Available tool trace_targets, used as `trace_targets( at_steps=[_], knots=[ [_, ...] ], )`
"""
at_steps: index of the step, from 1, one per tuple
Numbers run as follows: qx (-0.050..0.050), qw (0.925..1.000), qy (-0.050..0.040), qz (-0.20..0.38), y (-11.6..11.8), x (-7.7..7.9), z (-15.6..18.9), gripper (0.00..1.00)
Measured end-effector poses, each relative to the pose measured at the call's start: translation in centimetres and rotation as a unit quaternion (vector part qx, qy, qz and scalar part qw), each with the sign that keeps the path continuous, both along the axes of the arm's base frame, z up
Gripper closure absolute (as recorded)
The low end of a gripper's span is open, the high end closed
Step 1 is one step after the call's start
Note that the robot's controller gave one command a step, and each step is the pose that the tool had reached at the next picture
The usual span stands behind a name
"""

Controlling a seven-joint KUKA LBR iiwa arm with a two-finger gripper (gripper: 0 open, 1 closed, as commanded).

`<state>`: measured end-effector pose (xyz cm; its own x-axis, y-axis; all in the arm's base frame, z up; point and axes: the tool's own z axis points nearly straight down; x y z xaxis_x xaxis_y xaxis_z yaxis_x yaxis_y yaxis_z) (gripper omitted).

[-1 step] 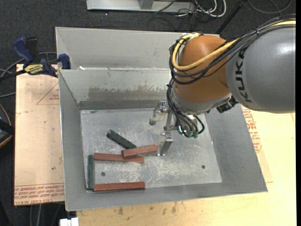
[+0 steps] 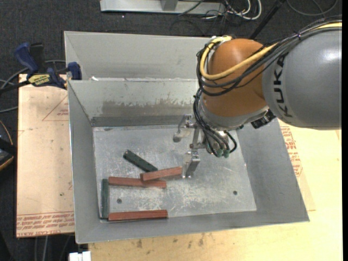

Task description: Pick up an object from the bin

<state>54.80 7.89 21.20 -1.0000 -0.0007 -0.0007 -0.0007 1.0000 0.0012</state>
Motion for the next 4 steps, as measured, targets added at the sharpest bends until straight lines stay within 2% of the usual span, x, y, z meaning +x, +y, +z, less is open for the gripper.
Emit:
trace_targets(
  at_steps=[1,2,3,4],
  knots=[
    [0.0,0.9991,-0.0026,0.042,0.7,0.5,-3.4,0.0],
    [0.0,1.0,-0.0017,0.009,4.9,0.8,-13.6,1.0],
    [0.001,1.0,-0.0018,0.009,4.9,0.8,-13.6,1.0],
    [0.0,1.0,-0.0023,0.0,5.4,3.6,2.4,1.0]
  ],
)
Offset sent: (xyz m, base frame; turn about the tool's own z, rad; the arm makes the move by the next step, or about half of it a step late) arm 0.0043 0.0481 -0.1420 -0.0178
